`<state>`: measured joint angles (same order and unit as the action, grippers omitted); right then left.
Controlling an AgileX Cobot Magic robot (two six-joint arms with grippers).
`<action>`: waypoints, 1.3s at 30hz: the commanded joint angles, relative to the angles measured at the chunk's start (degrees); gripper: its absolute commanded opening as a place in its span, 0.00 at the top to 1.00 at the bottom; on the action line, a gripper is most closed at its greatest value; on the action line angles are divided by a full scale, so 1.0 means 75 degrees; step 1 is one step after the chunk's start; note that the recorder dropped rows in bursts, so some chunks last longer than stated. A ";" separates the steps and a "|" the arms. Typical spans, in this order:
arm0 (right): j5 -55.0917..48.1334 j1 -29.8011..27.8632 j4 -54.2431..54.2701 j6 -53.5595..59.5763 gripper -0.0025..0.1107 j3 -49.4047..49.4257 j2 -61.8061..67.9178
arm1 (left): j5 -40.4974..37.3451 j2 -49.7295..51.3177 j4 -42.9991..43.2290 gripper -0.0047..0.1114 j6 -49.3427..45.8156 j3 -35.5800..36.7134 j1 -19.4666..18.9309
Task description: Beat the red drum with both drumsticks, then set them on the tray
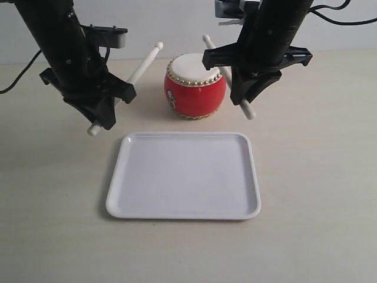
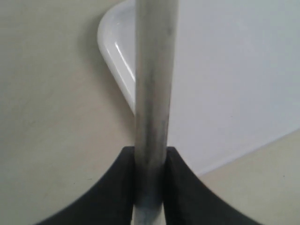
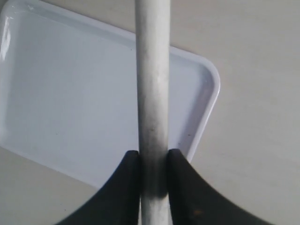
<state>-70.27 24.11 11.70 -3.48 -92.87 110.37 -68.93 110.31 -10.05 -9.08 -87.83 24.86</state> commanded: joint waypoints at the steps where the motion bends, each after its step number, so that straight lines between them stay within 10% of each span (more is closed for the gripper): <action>1: 0.0042 -0.0011 0.0289 -0.0023 0.98 -0.0075 0.0119 | -0.0137 0.0183 -0.0144 0.96 -0.0129 0.0035 -0.0121; 39: 0.0042 -0.0014 0.0318 0.0317 0.98 0.0136 0.0028 | -0.0042 0.0325 -0.0530 0.96 -0.0683 -0.0254 -0.0058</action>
<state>-70.14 24.36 15.37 -1.88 -88.93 114.37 -69.05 112.99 -13.50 -13.51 -88.05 24.04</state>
